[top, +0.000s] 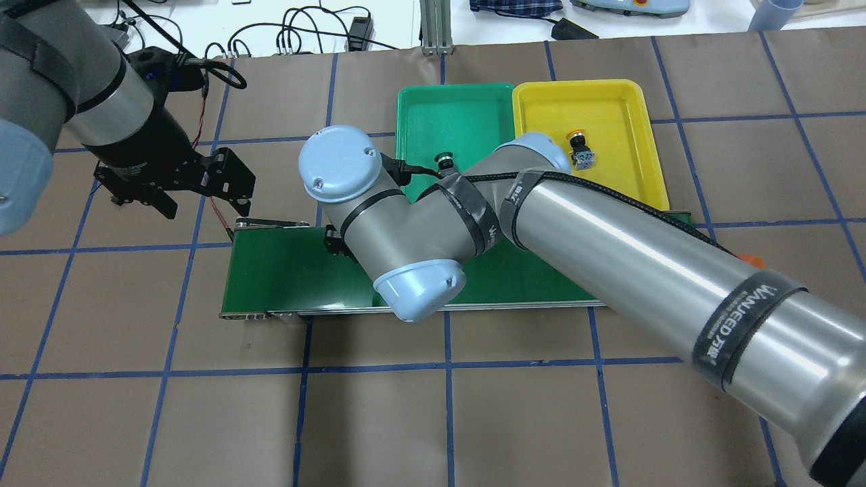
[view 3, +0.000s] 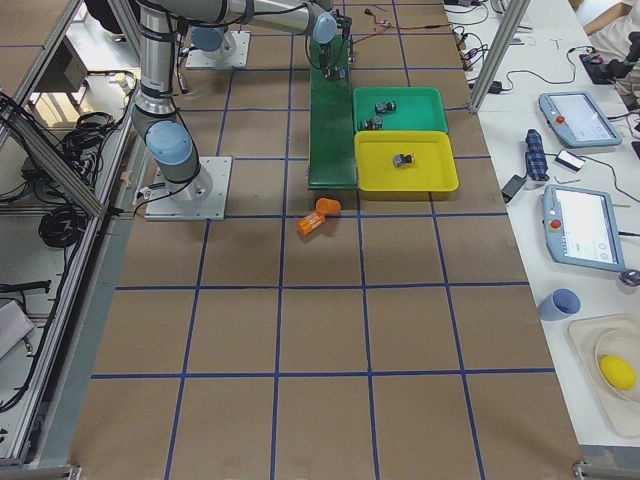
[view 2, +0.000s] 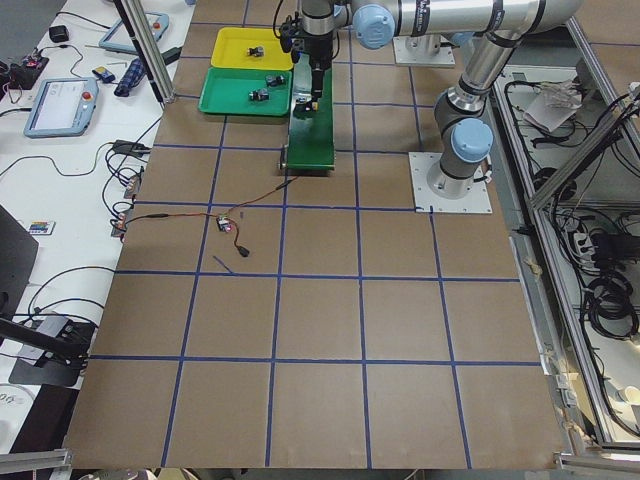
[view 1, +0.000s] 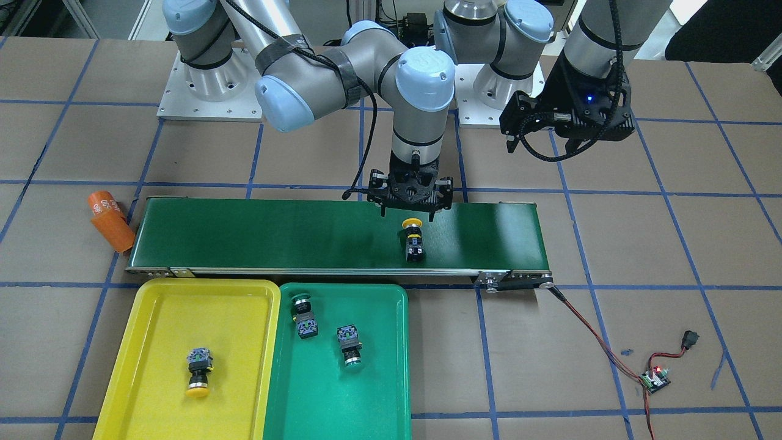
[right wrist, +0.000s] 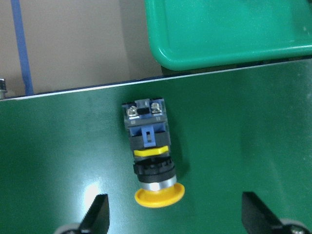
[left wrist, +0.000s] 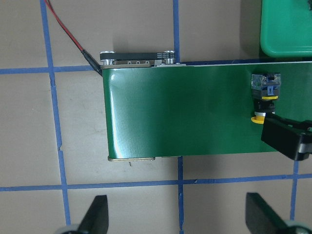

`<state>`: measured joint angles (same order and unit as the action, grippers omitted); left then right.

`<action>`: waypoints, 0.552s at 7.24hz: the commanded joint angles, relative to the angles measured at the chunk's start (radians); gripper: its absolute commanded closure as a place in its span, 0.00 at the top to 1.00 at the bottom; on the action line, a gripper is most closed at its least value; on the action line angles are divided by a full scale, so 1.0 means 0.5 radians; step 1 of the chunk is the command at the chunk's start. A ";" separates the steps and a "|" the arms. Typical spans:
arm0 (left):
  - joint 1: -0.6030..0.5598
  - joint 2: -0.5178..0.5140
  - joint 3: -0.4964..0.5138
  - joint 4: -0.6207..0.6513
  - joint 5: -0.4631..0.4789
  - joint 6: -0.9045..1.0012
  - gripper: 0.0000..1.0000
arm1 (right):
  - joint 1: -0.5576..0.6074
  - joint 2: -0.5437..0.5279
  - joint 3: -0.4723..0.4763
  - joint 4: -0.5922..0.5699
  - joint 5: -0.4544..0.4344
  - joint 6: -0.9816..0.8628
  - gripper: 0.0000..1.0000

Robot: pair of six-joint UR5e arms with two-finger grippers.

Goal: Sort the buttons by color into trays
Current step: 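Return right gripper to the belt and grasp the last yellow-capped button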

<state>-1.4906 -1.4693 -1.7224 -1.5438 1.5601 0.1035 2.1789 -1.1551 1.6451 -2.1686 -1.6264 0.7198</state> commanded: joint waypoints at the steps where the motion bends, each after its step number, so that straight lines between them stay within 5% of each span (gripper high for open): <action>1: 0.002 0.005 -0.004 0.004 0.000 0.005 1.00 | -0.016 0.095 -0.014 -0.251 -0.075 -0.181 0.95; 4: -0.001 0.003 -0.004 -0.002 0.003 0.017 1.00 | -0.127 0.095 -0.005 -0.259 -0.192 -0.427 0.93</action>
<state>-1.4904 -1.4646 -1.7241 -1.5440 1.5604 0.1105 2.1308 -1.1073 1.6356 -2.2947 -1.7140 0.5312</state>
